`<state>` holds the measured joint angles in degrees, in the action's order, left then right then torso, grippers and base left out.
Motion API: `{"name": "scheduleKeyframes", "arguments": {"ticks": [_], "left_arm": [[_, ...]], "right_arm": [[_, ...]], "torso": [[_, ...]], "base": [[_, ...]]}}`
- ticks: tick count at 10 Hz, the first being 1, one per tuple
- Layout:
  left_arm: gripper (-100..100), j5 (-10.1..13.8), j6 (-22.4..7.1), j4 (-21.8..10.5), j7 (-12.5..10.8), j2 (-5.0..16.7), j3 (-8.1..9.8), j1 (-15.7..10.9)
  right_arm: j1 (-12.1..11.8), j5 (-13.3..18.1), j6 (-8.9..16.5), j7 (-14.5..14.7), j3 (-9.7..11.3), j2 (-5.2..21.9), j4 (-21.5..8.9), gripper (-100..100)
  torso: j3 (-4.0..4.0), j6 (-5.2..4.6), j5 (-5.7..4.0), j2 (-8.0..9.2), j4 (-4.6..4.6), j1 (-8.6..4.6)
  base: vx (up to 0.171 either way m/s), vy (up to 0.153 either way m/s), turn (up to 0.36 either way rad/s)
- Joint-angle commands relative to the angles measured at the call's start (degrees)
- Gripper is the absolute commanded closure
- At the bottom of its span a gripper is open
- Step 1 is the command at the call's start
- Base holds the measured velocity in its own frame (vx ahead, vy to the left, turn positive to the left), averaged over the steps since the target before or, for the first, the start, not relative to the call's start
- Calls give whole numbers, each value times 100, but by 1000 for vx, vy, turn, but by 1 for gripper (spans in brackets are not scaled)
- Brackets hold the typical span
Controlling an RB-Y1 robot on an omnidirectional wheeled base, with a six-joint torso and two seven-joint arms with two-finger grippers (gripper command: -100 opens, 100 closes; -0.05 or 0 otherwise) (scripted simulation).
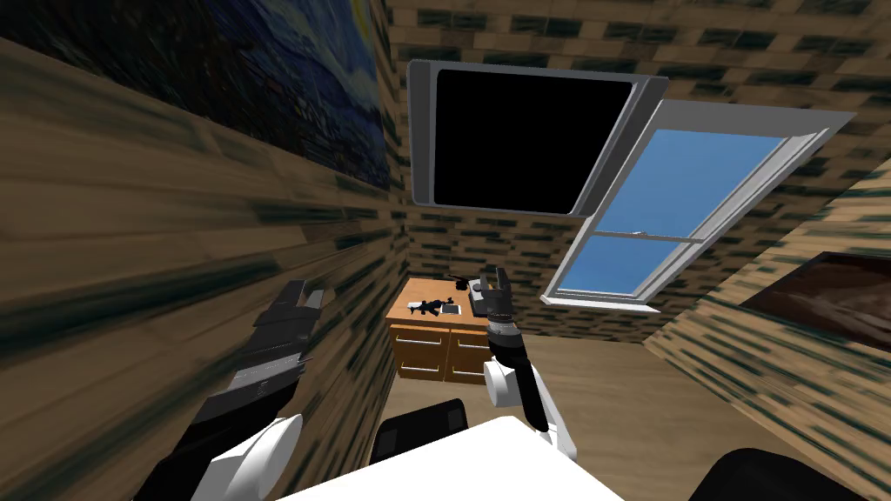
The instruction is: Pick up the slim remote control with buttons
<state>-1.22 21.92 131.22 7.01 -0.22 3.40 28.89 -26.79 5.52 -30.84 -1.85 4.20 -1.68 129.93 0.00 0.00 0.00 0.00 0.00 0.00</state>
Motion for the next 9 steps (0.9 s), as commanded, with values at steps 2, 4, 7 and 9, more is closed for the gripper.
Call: {"name": "scheduleKeyframes", "arguments": {"ticks": [2,4,7,9], "left_arm": [[-100,25,-307,-233,-22,351,30,-127],[-100,51,-628,-499,-39,601,91,-268],[-100,85,-1035,-855,-55,868,180,-462],[-100,104,-1264,-1063,-63,1008,235,-580]], "right_arm": [[1,0,0,0,1,0,0,0],[1,0,0,0,1,-1,0,0],[0,0,0,0,0,0,0,0],[1,0,0,0,0,0,0,0]], "torso": [[-2,-3,-2,4,0,-11],[-3,-2,-5,6,-1,-20],[-4,0,-1,7,-2,-2],[-2,-3,-1,5,-1,-3]], "base": [[-19,-53,-159],[-21,-46,-136],[-20,-14,-108],[-16,-14,-155]]}}
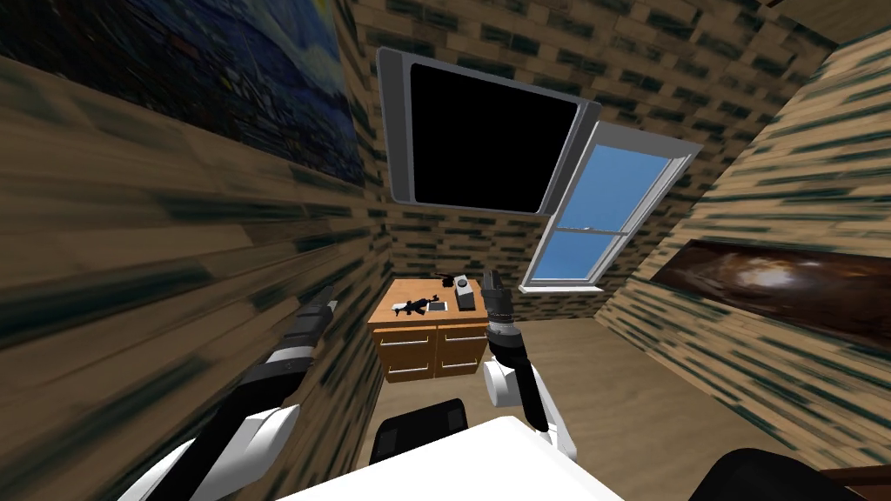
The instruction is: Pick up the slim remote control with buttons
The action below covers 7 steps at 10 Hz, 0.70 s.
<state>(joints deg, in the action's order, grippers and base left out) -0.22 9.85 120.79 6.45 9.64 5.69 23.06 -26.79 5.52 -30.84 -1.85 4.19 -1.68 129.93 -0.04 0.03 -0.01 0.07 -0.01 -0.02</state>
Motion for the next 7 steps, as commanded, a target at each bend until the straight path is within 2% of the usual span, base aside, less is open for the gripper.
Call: {"name": "scheduleKeyframes", "arguments": {"ticks": [1,2,4,5,6,7], "left_arm": [[-100,23,-286,-247,-14,165,69,-130],[-100,23,-301,-247,-14,165,69,-130],[-100,66,-701,-666,-23,457,214,-439],[-100,66,-823,-745,-23,457,214,-439],[-100,89,-1049,-911,-26,606,297,-611],[-100,89,-1099,-1020,-26,606,297,-611]], "right_arm": [[0,0,0,0,0,0,0,0],[1,0,0,0,0,0,0,0],[1,0,0,0,1,0,0,0],[1,0,0,0,1,0,0,0],[0,0,0,0,0,0,0,0],[0,0,0,0,0,0,0,0]], "torso": [[0,0,0,0,0,0],[0,-3,-1,0,0,-4],[1,-4,-1,-2,0,-3],[2,-4,-2,-4,1,-7],[3,0,-1,-5,1,-3],[4,-4,-1,-7,1,-6]], "base": [[-17,-24,-94],[-12,-19,-74],[-11,-27,-205],[-2,-22,-78],[-1,-29,-168],[-1,-19,-78]]}}
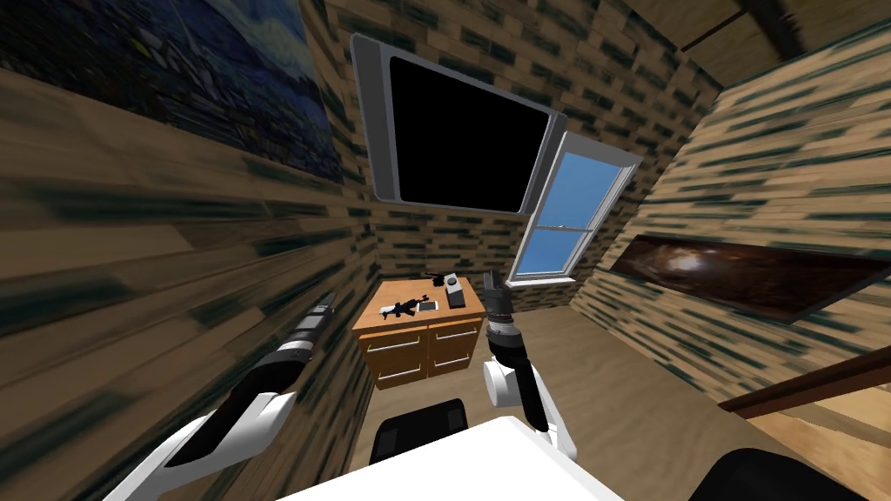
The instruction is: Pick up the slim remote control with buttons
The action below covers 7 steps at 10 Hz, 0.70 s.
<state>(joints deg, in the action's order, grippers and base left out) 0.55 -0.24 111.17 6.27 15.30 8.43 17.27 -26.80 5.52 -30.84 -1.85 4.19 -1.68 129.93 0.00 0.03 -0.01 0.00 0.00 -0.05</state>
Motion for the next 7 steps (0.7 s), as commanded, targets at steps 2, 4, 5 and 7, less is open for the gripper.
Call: {"name": "scheduleKeyframes", "arguments": {"ticks": [2,4,5,7], "left_arm": [[-100,36,-375,-343,-10,190,111,-216],[-100,60,-667,-642,-10,340,205,-408],[-100,84,-908,-801,-9,490,303,-606],[-100,108,-1178,-1173,-8,639,407,-808]], "right_arm": [[1,0,0,0,0,0,0,0],[1,0,0,0,0,0,0,0],[0,0,0,0,0,0,0,0],[0,0,0,0,0,0,0,0]], "torso": [[0,-3,-1,0,-1,-2],[1,-4,-1,-2,0,-2],[1,0,0,-2,0,-1],[1,1,0,-2,0,1]], "base": [[-1,-25,-114],[3,-24,-138],[3,-27,-181],[8,-21,-136]]}}
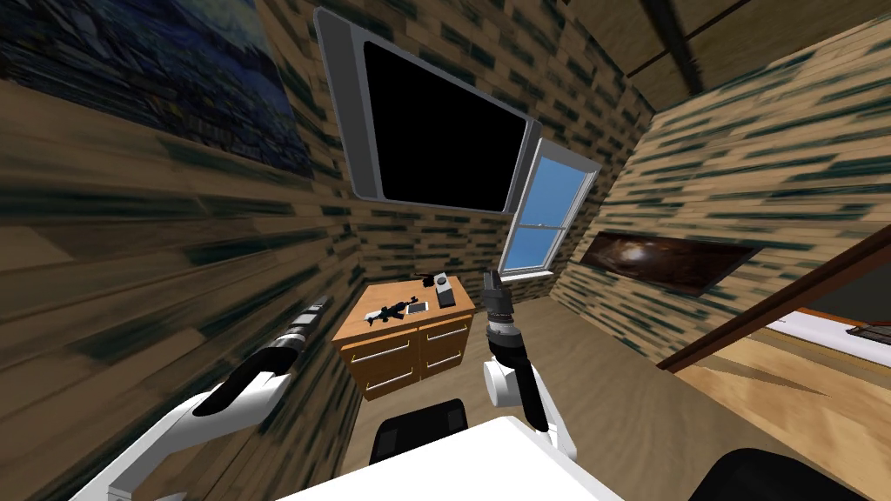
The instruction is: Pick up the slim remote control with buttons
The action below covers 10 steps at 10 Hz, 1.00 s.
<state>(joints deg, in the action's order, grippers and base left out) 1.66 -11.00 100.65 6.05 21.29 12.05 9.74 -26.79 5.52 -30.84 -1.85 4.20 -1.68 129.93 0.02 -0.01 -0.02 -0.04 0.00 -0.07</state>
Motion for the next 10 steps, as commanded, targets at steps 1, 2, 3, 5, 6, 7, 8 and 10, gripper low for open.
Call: {"name": "scheduleKeyframes", "arguments": {"ticks": [1,2,3,5,6,7,8,10], "left_arm": [[-100,-3,-194,-221,14,40,45,-55],[-100,22,-407,-460,17,186,152,-262],[-100,22,-502,-549,17,186,152,-262],[-100,47,-813,-883,20,327,263,-470],[-100,73,-966,-1156,24,461,378,-681],[-100,73,-1127,-1220,24,461,378,-681],[-100,99,-1330,-1387,30,586,497,-890],[-100,125,-1644,-1702,36,702,619,-1100]], "right_arm": [[0,0,0,0,0,0,0,0],[-1,0,0,0,0,0,0,0],[0,0,0,0,0,0,0,0],[0,0,0,0,0,0,0,0],[-1,0,0,0,-1,0,0,0],[0,0,0,0,0,0,0,0],[-1,0,0,0,-1,0,0,0],[-1,0,0,0,-1,0,0,0]], "torso": [[0,0,0,0,0,0],[0,5,1,1,1,1],[0,1,0,0,0,-1],[1,2,0,-2,1,0],[1,6,1,-1,1,2],[1,3,0,-1,0,2],[0,6,1,0,1,3],[0,7,1,0,1,4]], "base": [[10,-19,-88],[9,-30,-170],[10,-20,-110],[16,-21,-137],[17,-18,-168],[16,-13,-100],[16,-19,-199],[18,-13,-137]]}}
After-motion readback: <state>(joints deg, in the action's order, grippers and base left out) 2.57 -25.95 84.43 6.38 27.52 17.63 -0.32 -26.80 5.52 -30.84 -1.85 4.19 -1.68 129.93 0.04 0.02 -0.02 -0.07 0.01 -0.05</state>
